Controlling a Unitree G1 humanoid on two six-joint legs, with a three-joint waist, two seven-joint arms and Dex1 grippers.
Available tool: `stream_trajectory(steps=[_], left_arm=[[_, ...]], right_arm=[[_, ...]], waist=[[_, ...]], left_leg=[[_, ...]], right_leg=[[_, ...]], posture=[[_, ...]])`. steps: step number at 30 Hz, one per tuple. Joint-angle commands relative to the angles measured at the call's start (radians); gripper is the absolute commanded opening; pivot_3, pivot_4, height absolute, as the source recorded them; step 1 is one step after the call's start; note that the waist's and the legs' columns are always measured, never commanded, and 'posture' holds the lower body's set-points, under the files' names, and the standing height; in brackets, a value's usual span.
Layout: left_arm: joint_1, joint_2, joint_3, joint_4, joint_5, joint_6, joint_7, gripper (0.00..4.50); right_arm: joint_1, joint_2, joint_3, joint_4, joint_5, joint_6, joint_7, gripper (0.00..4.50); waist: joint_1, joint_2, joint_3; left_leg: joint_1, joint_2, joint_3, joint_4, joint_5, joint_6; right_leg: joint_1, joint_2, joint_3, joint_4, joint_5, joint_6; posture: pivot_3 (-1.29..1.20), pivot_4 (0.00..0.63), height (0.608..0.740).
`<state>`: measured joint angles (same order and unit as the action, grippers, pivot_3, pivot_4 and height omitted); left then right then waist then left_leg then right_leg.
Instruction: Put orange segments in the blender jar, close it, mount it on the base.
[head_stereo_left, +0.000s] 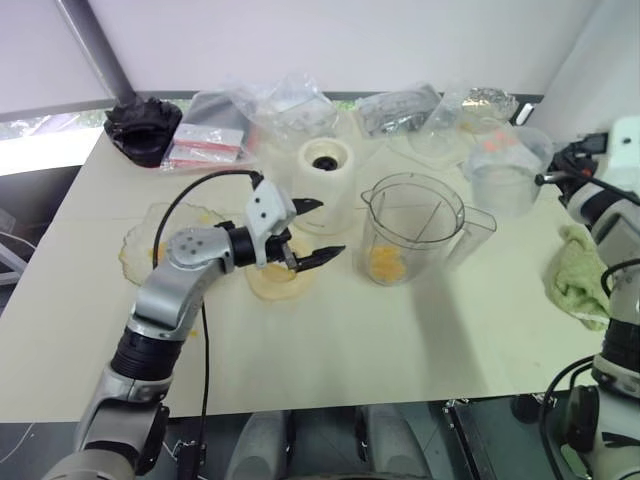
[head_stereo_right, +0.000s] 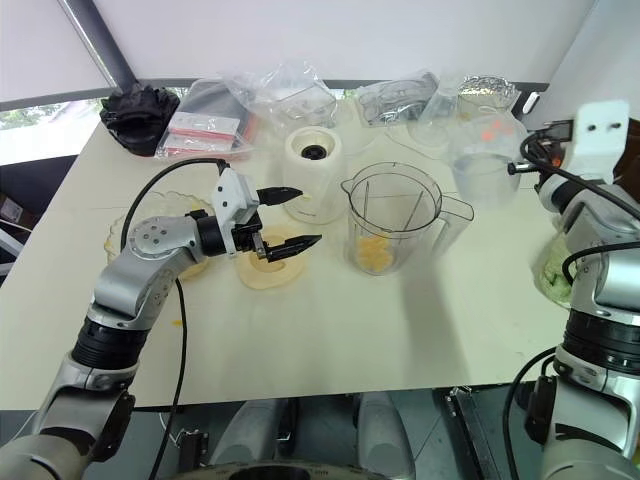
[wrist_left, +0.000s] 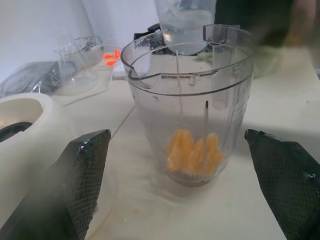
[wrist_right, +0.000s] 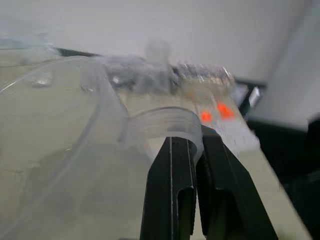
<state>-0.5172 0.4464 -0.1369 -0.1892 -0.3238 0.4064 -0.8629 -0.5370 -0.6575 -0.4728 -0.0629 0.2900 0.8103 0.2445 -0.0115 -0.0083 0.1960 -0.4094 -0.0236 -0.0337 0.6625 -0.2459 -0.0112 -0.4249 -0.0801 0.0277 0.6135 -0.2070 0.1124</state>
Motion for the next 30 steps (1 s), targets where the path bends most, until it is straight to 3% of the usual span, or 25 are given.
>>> stream_trajectory(steps=[1, 5, 15, 24, 30], left_arm=[[-0.002, 0.007, 0.006, -0.023, 0.002, -0.015, 0.003, 4.5], [0.001, 0.012, 0.008, -0.028, 0.001, -0.011, 0.002, 4.5], [0.005, 0.029, 0.011, -0.044, -0.004, 0.002, -0.001, 4.5], [0.007, 0.039, 0.01, -0.054, -0.004, 0.011, 0.0, 4.5], [0.017, 0.044, 0.011, -0.07, -0.001, 0.018, 0.007, 4.5]], right_arm=[[-0.028, 0.02, -0.113, 0.067, 0.031, 0.019, -0.07, 0.05], [-0.014, 0.072, -0.198, 0.196, 0.063, -0.079, -0.101, 0.05], [-0.004, 0.106, -0.243, 0.473, 0.073, -0.358, -0.158, 0.05], [-0.024, 0.088, -0.202, 0.755, 0.042, -0.598, -0.175, 0.05], [0.01, 0.098, -0.195, 0.81, 0.058, -0.641, -0.175, 0.05]], waist=[[0.0, 0.0, 0.0], [-0.002, 0.0, 0.0], [-0.008, 0.001, 0.0], [-0.009, 0.001, 0.0], [-0.009, 0.001, 0.0]], left_leg=[[0.0, 0.0, 0.0, 0.0, 0.0, 0.0], [0.0, 0.0, 0.0, 0.0, 0.0, 0.0], [0.001, -0.001, 0.001, 0.0, 0.0, 0.0], [0.001, -0.002, 0.001, 0.0, 0.0, 0.0], [0.001, -0.002, 0.001, 0.0, 0.0, 0.0]], right_leg=[[0.0, 0.0, 0.0, 0.0, 0.0, 0.0], [0.0, 0.0, 0.0, 0.0, 0.0, 0.0], [0.0, 0.001, 0.0, 0.001, 0.0, 0.0], [0.0, 0.001, 0.0, 0.0, 0.0, 0.0], [0.001, 0.001, 0.0, 0.0, 0.0, 0.0]], posture=[[0.0, 0.15, 0.74], [0.0, 0.15, 0.74], [0.0, 0.15, 0.74], [0.0, 0.15, 0.74], [0.0, 0.15, 0.74]])
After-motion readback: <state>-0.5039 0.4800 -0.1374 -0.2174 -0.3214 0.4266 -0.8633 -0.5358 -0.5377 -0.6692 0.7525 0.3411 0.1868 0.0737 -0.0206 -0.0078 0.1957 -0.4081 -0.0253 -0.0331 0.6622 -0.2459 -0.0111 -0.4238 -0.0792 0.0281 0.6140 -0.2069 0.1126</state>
